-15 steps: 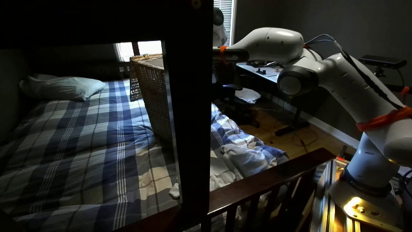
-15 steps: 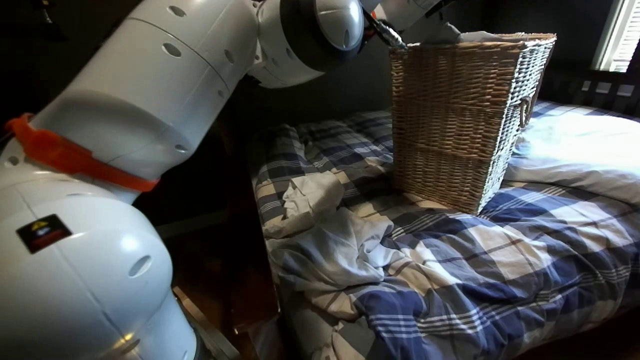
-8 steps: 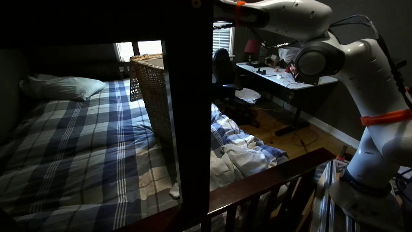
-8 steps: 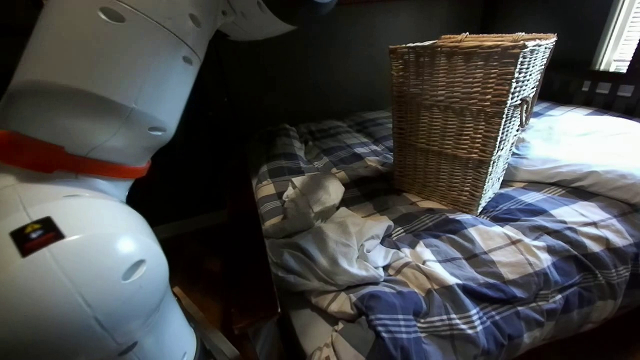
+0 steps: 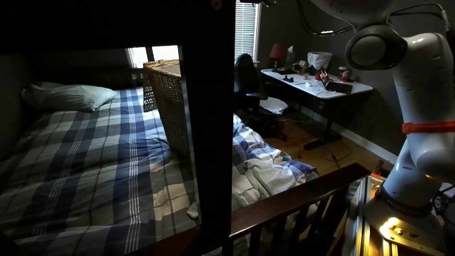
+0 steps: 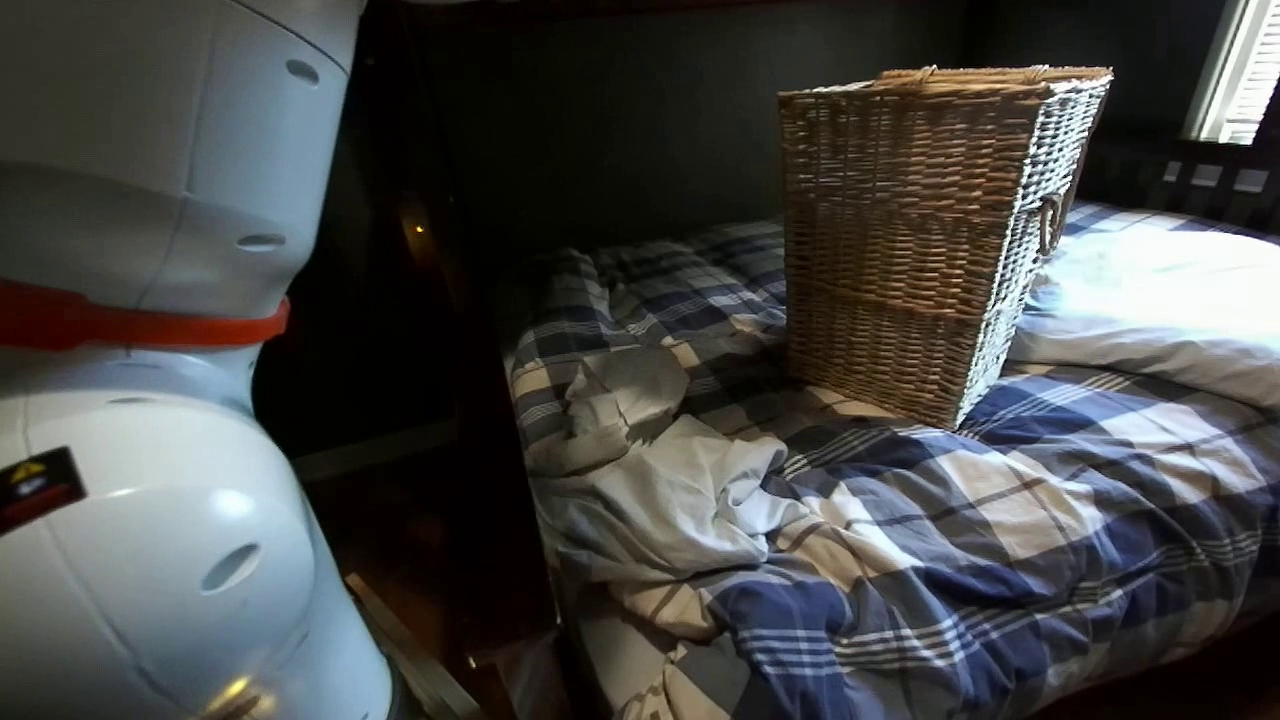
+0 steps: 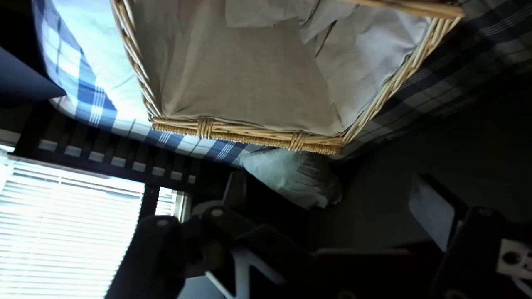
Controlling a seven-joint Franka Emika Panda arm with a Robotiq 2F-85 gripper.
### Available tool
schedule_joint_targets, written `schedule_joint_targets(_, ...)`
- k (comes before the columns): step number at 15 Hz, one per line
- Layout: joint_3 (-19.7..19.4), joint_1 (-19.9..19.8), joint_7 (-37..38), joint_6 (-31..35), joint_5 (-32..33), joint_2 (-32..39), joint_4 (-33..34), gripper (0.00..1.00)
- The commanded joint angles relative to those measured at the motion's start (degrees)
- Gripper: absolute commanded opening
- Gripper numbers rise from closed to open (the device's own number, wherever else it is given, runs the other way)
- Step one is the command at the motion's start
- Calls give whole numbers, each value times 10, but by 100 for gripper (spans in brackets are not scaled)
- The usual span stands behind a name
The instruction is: Put the grey cloth in the basket
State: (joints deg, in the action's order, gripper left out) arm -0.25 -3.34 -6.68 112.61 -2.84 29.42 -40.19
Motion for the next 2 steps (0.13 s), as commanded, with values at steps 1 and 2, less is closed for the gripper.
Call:
schedule_joint_targets(1,2,-4,0,-5,-5,-4,-5,100)
schedule_joint_targets(2,3,-5,0,-5,-7,-7,-9,100)
